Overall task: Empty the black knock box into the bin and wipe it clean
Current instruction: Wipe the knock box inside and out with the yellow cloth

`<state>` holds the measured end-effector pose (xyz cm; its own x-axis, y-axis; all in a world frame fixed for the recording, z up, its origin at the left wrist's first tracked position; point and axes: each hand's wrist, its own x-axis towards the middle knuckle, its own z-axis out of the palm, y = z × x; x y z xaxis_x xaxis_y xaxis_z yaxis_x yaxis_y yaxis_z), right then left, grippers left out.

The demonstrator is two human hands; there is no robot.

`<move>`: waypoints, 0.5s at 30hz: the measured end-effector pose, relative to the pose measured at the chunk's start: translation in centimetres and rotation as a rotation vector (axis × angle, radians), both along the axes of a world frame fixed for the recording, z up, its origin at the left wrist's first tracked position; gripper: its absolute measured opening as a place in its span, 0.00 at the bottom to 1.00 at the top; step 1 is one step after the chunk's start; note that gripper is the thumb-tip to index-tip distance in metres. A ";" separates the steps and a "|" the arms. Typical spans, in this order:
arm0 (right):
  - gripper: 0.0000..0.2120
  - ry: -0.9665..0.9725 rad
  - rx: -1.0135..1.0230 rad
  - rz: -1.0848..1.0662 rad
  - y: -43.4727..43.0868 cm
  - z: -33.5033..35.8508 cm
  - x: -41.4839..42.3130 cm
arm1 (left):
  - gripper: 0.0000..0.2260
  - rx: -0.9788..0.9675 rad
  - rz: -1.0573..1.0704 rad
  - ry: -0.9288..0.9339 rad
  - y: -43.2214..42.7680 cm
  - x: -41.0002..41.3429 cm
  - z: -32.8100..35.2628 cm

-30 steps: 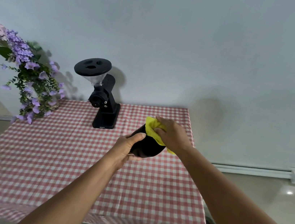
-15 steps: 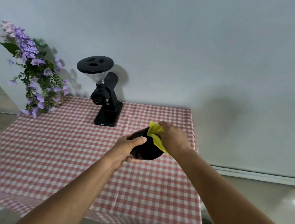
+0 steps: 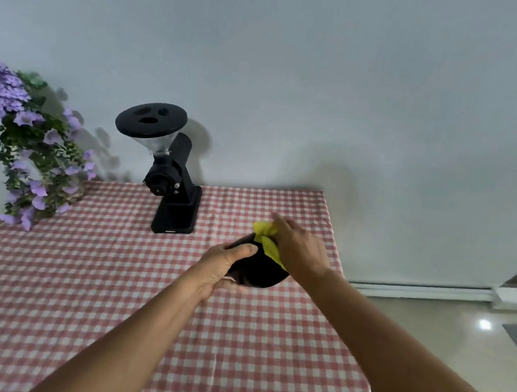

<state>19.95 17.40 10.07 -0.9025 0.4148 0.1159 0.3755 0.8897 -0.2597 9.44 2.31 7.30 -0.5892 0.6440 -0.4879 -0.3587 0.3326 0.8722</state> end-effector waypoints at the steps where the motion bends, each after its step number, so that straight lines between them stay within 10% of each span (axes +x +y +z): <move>1: 0.27 0.069 0.056 0.109 -0.4 -0.2 -0.2 | 0.20 -0.021 -0.065 0.014 -0.1 -0.7 0.3; 7: 0.23 0.088 0.021 -0.098 -3.1 -0.5 -2.3 | 0.21 0.009 -0.174 0.018 -2.5 -5.6 1.3; 15: 0.09 0.333 -0.657 -0.669 -7.7 -0.8 -4.3 | 0.14 0.142 -0.095 -0.187 -4.9 -6.7 -0.5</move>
